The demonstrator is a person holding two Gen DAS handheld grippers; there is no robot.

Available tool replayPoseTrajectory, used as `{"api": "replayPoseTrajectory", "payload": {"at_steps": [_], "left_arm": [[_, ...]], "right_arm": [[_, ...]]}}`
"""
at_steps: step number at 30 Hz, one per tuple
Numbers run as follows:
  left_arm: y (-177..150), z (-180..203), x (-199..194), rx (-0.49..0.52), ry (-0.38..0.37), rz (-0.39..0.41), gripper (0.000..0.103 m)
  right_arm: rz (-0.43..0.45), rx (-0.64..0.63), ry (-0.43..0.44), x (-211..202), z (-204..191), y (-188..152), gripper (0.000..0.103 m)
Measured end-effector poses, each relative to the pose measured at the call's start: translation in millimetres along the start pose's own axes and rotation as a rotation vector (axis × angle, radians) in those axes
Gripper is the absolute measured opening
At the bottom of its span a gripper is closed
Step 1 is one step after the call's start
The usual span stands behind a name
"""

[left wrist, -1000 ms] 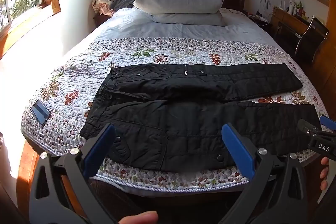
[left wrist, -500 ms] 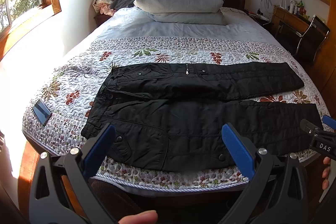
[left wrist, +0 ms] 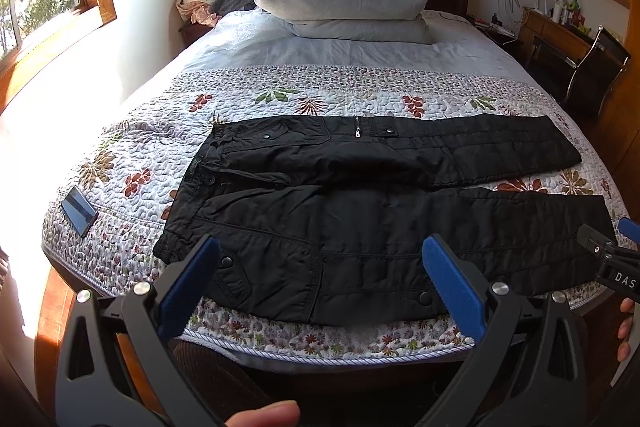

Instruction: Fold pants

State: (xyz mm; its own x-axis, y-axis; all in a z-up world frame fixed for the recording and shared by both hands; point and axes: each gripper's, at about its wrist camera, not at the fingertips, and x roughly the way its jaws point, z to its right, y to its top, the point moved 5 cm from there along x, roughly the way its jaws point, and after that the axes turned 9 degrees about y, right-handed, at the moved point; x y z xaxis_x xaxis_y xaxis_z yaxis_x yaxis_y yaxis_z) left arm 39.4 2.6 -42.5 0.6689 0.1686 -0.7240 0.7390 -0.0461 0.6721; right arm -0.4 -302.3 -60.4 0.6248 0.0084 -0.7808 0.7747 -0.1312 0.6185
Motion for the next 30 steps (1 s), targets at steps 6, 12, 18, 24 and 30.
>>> {"api": "replayPoseTrajectory", "payload": {"at_steps": [6,12,18,24,30], "left_arm": [[0,0,0,0.001,0.002,-0.001,0.101],[1,1,3,0.003,0.004,-0.003,0.101],[3,2,8,0.009,0.008,-0.005,0.101],[4,4,11,0.013,0.007,-0.005,0.101],[3,5,12,0.018,0.009,-0.004,0.101]], "right_arm": [[0.004,0.001,0.000,-1,1,0,0.100],[0.005,0.002,0.000,2,1,0,0.100],[-0.001,0.002,-0.001,4,3,1,0.100],[0.001,0.007,-0.002,5,5,2,0.100],[0.000,0.011,0.000,5,6,2,0.100]]}}
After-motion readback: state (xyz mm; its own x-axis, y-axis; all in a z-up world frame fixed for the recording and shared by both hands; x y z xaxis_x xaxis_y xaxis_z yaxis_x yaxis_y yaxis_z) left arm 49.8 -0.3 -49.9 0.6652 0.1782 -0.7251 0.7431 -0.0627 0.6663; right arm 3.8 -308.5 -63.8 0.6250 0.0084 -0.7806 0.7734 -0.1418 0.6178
